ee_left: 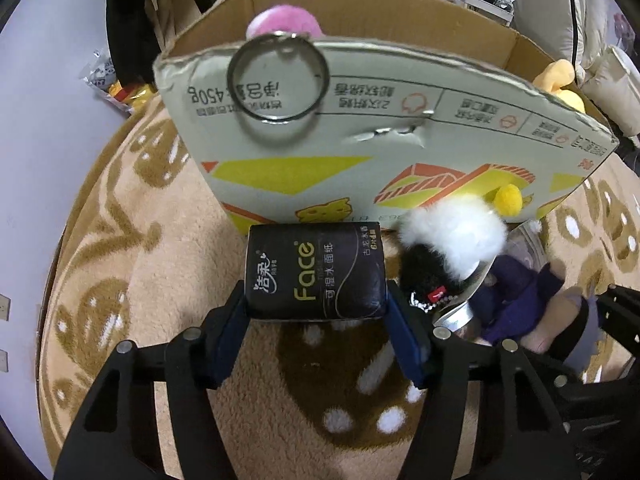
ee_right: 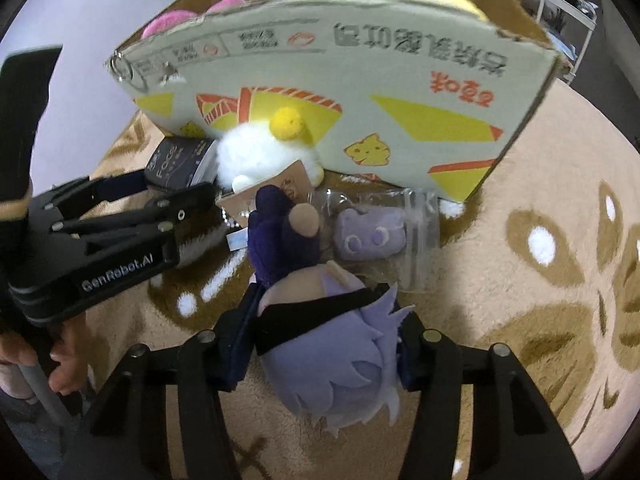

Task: Organize soft objects
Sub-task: 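Close the left tool on the black Face tissue pack while the right tool grips the purple-haired doll, then lift the tissue pack with the left tool while the right tool carries the doll over the box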

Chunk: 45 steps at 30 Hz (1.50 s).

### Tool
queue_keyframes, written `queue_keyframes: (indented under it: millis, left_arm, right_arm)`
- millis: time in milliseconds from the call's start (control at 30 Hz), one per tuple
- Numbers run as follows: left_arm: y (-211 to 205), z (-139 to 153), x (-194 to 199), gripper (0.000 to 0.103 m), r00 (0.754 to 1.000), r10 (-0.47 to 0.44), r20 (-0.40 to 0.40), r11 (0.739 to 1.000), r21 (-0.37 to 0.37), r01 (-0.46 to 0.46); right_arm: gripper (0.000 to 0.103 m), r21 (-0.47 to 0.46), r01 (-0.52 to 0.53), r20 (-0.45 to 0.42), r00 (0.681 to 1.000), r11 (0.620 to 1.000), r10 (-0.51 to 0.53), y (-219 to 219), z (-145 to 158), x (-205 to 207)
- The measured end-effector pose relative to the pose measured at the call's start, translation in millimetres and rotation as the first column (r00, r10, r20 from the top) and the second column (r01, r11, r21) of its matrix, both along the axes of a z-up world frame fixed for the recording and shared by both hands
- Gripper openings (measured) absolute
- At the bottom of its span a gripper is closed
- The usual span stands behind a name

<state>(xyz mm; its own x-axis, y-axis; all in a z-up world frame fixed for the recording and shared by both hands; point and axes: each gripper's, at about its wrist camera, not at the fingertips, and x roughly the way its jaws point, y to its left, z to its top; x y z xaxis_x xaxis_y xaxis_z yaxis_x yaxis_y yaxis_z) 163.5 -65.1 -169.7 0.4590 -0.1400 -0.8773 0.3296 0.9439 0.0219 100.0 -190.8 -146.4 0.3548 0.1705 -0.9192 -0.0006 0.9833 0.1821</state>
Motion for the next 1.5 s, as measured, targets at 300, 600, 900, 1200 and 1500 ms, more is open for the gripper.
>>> queue_keyframes:
  millis: [300,600,900,1200,1500]
  left_arm:
    - [0.7,22.1,-23.0,0.063,0.998,0.018,0.063,1.000,-0.015,-0.017]
    - [10.1,51.9,-49.5,0.063,0.986,0.042,0.163,0.999,-0.030,-0.038]
    - [9.3,85.7,-74.2,0.063,0.958,0.029,0.284,0.998,-0.057,-0.013]
    - [15.0,129.0,-85.2,0.063,0.890,0.070,0.451,0.995,-0.094,-0.031]
    - [7.1,161.6,-71.9,0.063,0.833,0.056,0.550,0.996,-0.090,-0.008]
  right_arm:
    - [0.059,0.007,0.040,0.061,0.997,0.999,-0.041,-19.6,18.8,-11.3]
    - [0.059,0.020,0.068,0.188,0.980,0.997,-0.071,-35.8,50.2,-19.0]
    - [0.058,0.042,0.069,0.327,0.942,0.997,-0.079,-29.2,76.6,-28.5]
    - [0.058,0.029,0.074,0.463,0.883,0.997,-0.079,-20.8,112.2,-31.3]
    - [0.058,-0.002,0.074,0.574,0.817,0.997,-0.059,-21.0,140.1,-15.7]
